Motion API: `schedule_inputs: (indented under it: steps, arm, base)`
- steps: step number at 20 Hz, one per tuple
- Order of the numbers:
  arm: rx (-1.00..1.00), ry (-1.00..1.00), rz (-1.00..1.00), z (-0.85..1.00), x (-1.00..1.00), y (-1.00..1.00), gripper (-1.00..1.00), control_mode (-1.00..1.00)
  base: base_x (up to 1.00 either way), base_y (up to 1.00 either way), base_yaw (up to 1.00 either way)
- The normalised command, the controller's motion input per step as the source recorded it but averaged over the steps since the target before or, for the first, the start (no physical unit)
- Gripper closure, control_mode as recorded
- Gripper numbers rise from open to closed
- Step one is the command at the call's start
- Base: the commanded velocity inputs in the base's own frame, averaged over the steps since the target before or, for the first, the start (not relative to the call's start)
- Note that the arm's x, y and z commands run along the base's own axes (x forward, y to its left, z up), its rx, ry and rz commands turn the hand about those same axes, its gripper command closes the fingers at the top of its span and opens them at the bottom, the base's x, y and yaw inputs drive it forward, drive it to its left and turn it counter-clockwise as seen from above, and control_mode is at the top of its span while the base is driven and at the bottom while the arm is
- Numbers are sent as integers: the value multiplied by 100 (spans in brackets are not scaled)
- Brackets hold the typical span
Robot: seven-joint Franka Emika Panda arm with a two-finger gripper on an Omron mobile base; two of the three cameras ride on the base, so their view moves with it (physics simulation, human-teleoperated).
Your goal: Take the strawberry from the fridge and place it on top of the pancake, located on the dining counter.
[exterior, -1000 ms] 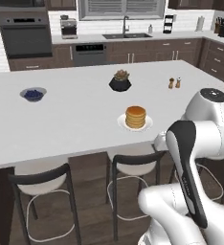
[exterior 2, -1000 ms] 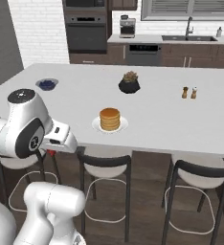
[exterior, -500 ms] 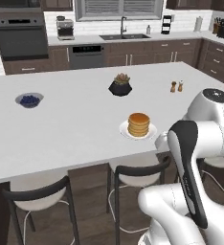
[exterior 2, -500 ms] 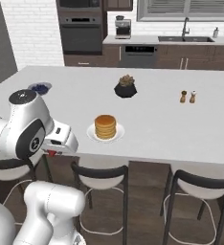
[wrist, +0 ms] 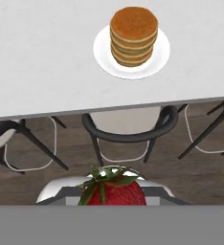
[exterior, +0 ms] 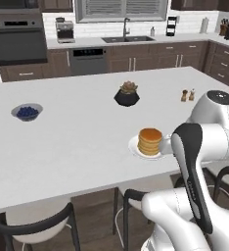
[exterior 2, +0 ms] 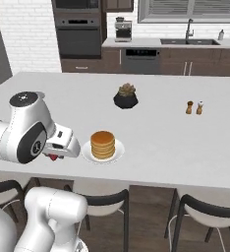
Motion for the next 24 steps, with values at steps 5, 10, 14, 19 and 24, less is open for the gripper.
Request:
schedule_inputs:
  steps: [5, 10, 14, 19, 24]
  arm:
    - [0, 0, 0, 0, 0, 0, 100, 100]
    - [0, 0, 0, 0, 0, 0, 100, 100]
    - [0, 0, 0, 0, 0, 0, 100, 100]
    - [0, 0, 0, 0, 0, 0, 100, 100]
    - [0, 0, -1, 15, 27, 0, 100, -100]
  base:
    - [59, 0, -14]
    - [51, 0, -17]
    - [6, 0, -6]
    - [0, 0, 0]
    - [2, 0, 0]
